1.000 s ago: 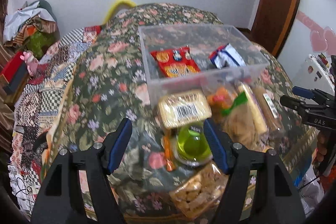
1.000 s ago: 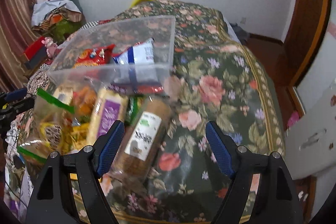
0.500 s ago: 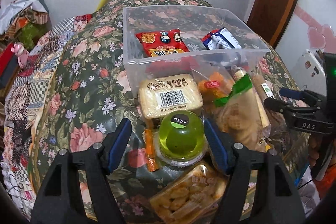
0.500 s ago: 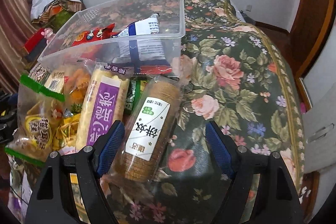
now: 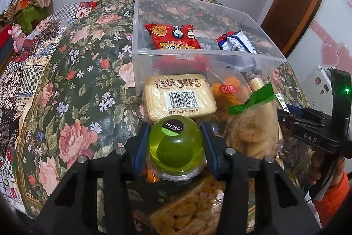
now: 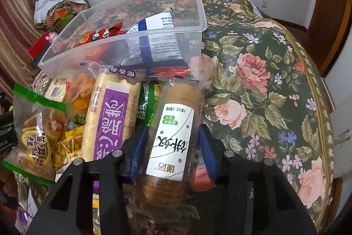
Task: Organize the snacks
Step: 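Grasp the green jelly cup with the left tool while the right tool grasps the cracker roll, then lift both items over the clear box and release them inside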
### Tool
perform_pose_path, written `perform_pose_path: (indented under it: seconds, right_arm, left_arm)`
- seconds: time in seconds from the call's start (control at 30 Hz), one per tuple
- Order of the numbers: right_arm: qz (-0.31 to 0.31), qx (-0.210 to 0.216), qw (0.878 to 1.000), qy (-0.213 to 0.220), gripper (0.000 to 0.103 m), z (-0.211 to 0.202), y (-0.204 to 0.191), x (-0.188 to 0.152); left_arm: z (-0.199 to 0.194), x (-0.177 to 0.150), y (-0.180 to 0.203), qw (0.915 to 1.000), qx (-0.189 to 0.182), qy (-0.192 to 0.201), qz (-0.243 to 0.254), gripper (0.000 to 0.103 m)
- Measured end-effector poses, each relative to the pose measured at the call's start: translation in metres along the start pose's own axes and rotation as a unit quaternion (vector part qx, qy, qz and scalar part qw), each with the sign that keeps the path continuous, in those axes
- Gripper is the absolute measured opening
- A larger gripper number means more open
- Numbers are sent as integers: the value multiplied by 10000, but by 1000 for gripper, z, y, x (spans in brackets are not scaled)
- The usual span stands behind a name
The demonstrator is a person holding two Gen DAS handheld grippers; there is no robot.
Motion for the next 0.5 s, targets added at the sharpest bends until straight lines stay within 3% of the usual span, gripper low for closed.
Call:
perform_pose_path:
  seconds: [0.17,0.5]
  right_arm:
    - [51,129,9999,67,31,-12,7,0]
    - [193,240,9990,329,31,-38,11,8]
  left_arm:
    - [-12,1,1,9998,154,114,85,46]
    - [-40,16,0,9986,273,440,96,46]
Point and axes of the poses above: each gripper's, at about its wrist camera, not at the fingertips, and z roughly the way its jaws point, y to its right, x to its top, the point moved 5 cm from there along z, roughly the way its jaws point, and after that the axes turned 15 degrees about z, right-handed, at the moved point
